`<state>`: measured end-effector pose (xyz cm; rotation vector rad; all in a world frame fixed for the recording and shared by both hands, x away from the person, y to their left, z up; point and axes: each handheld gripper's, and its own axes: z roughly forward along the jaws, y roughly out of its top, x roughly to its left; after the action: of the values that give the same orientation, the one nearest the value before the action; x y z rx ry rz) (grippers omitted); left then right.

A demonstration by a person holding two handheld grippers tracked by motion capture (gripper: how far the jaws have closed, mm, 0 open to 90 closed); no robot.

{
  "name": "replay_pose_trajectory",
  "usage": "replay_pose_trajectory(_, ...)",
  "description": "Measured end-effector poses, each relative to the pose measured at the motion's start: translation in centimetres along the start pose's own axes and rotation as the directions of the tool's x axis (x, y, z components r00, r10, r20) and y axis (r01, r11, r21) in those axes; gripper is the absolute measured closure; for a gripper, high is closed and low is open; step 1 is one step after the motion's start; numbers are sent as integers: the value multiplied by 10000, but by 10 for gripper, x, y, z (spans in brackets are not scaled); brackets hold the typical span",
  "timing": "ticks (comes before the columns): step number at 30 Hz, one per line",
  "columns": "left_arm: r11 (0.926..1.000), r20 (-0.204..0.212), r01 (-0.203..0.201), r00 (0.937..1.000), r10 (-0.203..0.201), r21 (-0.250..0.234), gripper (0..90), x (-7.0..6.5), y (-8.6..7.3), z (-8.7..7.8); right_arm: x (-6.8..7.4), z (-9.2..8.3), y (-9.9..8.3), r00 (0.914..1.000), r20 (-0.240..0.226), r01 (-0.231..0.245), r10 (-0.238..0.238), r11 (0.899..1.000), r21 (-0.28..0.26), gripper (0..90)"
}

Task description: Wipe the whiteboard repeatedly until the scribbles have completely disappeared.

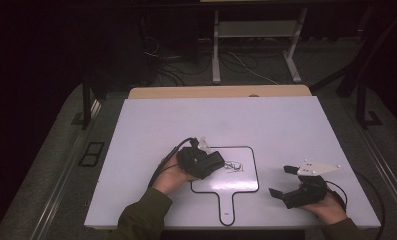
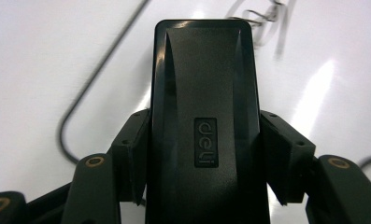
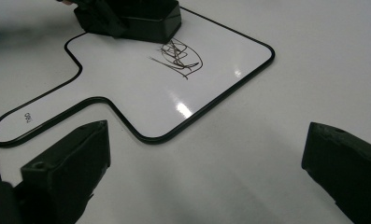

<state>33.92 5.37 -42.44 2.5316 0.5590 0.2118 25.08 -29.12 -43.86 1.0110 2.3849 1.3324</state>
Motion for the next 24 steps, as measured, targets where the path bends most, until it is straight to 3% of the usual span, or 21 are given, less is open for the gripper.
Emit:
replay_pose_trajectory(4,10000,147,-22,9999,22,5,395,-5,-1,-1,0,0,0,10000,2,18,-18,10000,-34,3)
replay_pose_trajectory(15,9982,-41,581,9983,-581,-175,394,23,-4,0,0,0,0,10000,9,19,-19,10000,18,3)
replay_pose_trajectory(23,9969,-741,781,9942,-775,51,395,42,-5,-2,-1,0,0,10000,21,26,-26,10000,-39,3)
replay_pose_trajectory(24,9954,-794,957,9922,-956,-31,394,43,-6,-2,-1,0,0,10000,8,16,-16,10000,-37,3)
